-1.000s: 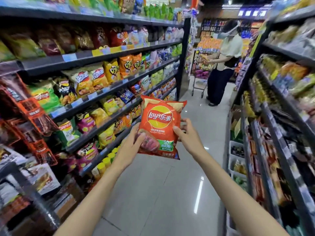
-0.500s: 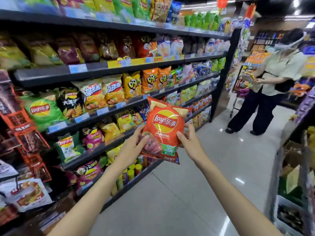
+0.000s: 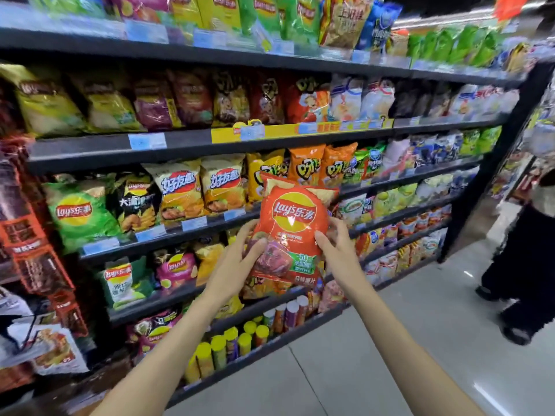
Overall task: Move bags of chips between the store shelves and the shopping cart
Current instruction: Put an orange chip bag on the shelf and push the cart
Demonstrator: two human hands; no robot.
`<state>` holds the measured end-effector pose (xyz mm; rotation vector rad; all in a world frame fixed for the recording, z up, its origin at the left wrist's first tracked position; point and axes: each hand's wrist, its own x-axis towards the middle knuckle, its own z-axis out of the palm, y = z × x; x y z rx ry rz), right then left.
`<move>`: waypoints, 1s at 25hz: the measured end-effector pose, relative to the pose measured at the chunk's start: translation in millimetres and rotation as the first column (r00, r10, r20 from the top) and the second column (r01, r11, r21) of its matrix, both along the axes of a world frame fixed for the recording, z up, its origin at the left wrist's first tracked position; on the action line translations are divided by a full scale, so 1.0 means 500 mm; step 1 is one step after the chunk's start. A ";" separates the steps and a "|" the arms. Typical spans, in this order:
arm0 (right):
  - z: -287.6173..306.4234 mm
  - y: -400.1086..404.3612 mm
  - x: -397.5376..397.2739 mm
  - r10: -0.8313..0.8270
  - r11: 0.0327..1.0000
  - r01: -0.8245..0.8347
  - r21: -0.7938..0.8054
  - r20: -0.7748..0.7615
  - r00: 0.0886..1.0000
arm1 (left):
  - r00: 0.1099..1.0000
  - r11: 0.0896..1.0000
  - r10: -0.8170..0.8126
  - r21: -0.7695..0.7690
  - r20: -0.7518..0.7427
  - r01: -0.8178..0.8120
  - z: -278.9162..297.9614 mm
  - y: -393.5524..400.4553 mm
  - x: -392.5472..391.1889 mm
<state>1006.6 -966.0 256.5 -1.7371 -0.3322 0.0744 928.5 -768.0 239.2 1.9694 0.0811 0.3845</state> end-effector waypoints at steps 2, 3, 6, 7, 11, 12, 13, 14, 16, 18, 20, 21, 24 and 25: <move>0.018 0.035 0.079 0.031 0.999 -0.032 0.010 0.025 0.999 | 0.999 0.999 0.042 0.003 0.032 -0.042 0.007 0.035 0.073; 0.029 0.053 0.115 0.048 0.999 -0.048 0.005 0.057 0.997 | 0.997 0.999 0.053 0.004 0.057 -0.054 0.013 0.054 0.110; 0.077 0.118 0.237 0.097 0.995 -0.098 0.007 0.121 0.988 | 0.987 0.994 0.104 0.029 0.125 -0.108 0.043 0.114 0.232; 0.095 0.142 0.282 0.109 0.994 -0.111 0.012 0.125 0.986 | 0.982 0.989 0.132 0.047 0.133 -0.139 0.061 0.137 0.274; 0.179 0.218 0.432 0.163 0.983 -0.176 0.050 0.194 0.967 | 0.965 0.975 0.176 0.103 0.194 -0.198 0.148 0.204 0.420; 0.195 0.229 0.456 0.166 0.981 -0.183 0.065 0.206 0.964 | 0.961 0.972 0.180 0.110 0.210 -0.207 0.168 0.215 0.445; 0.209 0.241 0.485 0.170 0.978 -0.191 0.079 0.222 0.960 | 0.957 0.970 0.178 0.120 0.228 -0.209 0.187 0.227 0.474; 0.220 0.251 0.510 0.176 0.976 -0.200 0.086 0.232 0.957 | 0.955 0.970 0.168 0.129 0.245 -0.204 0.202 0.237 0.498; 0.237 0.274 0.556 0.196 0.971 -0.222 0.083 0.244 0.950 | 0.956 0.966 0.163 0.156 0.244 -0.204 0.225 0.265 0.543; 0.251 0.302 0.595 0.219 0.965 -0.248 0.089 0.254 0.942 | 0.954 0.945 0.188 0.221 0.233 -0.240 0.246 0.300 0.579; 0.264 0.330 0.632 0.234 0.959 -0.267 0.095 0.263 0.936 | 0.948 0.915 0.227 0.285 0.222 -0.286 0.271 0.331 0.604; 0.271 0.345 0.652 0.240 0.958 -0.273 0.090 0.271 0.932 | 0.944 0.904 0.248 0.299 0.218 -0.306 0.283 0.345 0.617; 0.297 0.389 0.705 0.310 0.934 -0.348 0.086 0.293 0.904 | 0.914 0.871 0.322 0.302 0.246 -0.387 0.319 0.385 0.650; 0.304 0.405 0.724 0.354 0.914 -0.395 0.091 0.294 0.888 | 0.904 0.855 0.347 0.311 0.249 -0.415 0.329 0.399 0.657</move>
